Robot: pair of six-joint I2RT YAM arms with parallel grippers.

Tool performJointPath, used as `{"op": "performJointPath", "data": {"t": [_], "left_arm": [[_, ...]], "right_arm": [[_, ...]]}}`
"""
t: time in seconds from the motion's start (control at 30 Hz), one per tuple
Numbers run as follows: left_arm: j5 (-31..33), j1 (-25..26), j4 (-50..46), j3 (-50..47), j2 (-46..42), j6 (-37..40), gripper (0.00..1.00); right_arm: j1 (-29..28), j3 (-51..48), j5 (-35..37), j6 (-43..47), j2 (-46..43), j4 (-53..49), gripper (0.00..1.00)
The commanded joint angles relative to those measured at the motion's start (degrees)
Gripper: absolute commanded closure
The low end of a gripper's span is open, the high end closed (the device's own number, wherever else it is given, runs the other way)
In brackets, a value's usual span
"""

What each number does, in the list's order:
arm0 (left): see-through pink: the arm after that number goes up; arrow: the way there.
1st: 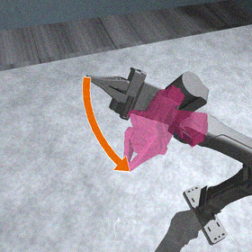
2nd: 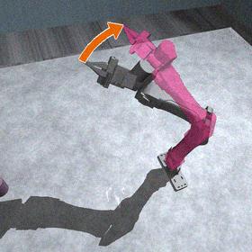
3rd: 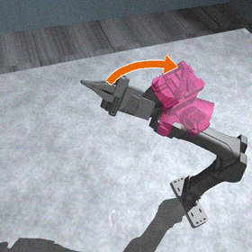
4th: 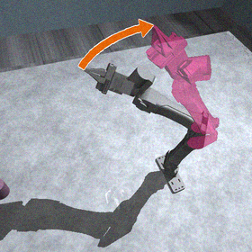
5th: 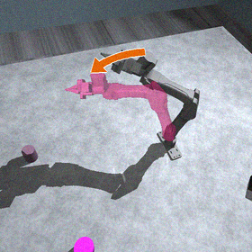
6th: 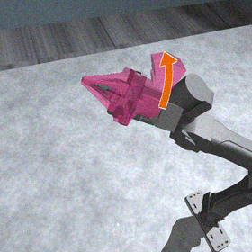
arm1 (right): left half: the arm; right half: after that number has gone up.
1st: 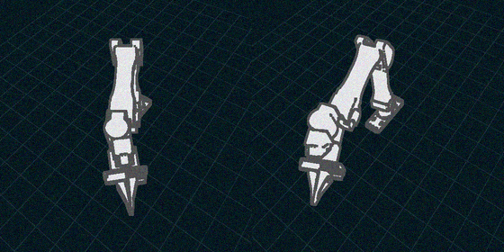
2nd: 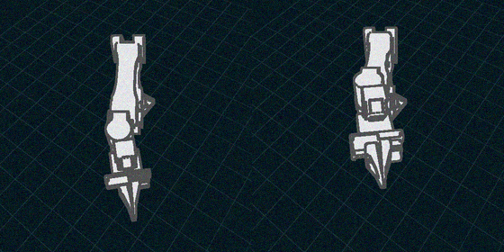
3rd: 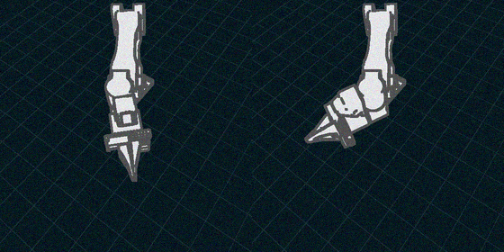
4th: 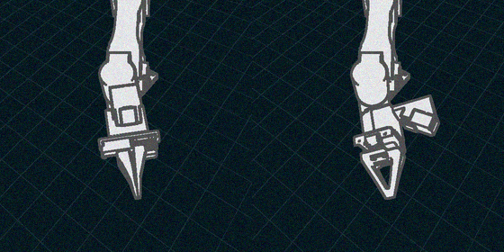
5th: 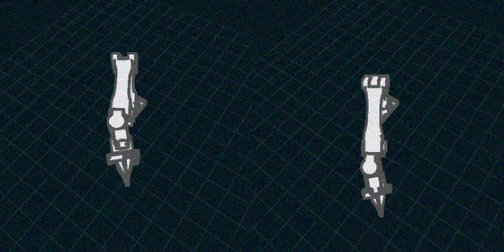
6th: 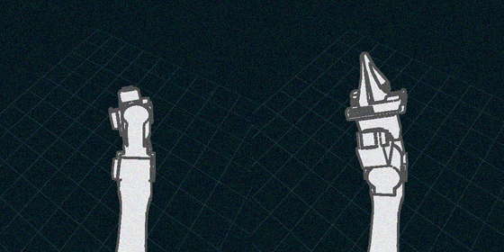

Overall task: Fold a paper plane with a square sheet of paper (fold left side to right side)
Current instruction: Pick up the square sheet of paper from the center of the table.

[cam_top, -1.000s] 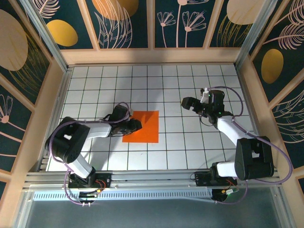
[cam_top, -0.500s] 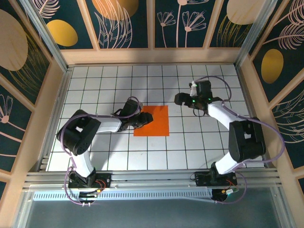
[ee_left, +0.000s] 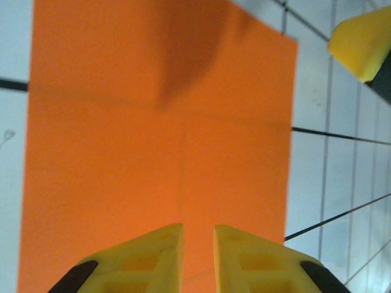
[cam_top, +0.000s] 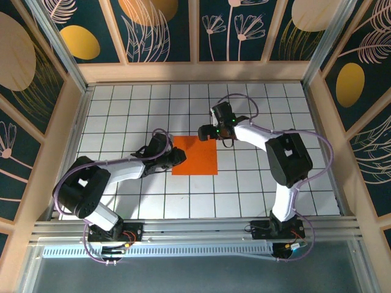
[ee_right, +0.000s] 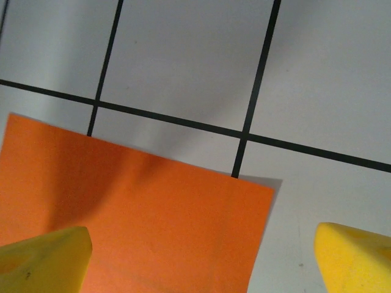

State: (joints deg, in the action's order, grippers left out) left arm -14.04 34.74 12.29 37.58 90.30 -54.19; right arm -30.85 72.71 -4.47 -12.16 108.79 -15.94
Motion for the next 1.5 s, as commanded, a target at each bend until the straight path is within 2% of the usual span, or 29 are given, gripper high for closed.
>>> {"op": "performJointPath", "data": {"t": [0.0,0.6,1.03,1.2,1.47], "left_arm": [[0.33,0.06,-1.40,-0.14,1.84,1.37,0.81],[0.33,0.05,-0.96,-1.06,5.75,1.84,0.84],[-0.28,-0.02,1.89,-1.82,6.65,0.81,0.85],[-1.03,0.04,3.60,-2.24,6.64,0.11,0.85],[-1.25,0.04,6.31,-3.04,6.09,-1.17,0.80]], "right_arm": [[-1.34,2.93,3.85,1.68,2.35,-3.11,0.06],[-4.48,4.45,3.68,2.40,7.93,-4.14,0.10],[-7.00,4.50,1.39,2.26,5.46,-6.96,0.12],[-7.90,5.01,1.31,2.33,4.83,-8.81,0.20],[-8.07,6.28,1.03,3.19,5.73,-11.47,0.43]]}}
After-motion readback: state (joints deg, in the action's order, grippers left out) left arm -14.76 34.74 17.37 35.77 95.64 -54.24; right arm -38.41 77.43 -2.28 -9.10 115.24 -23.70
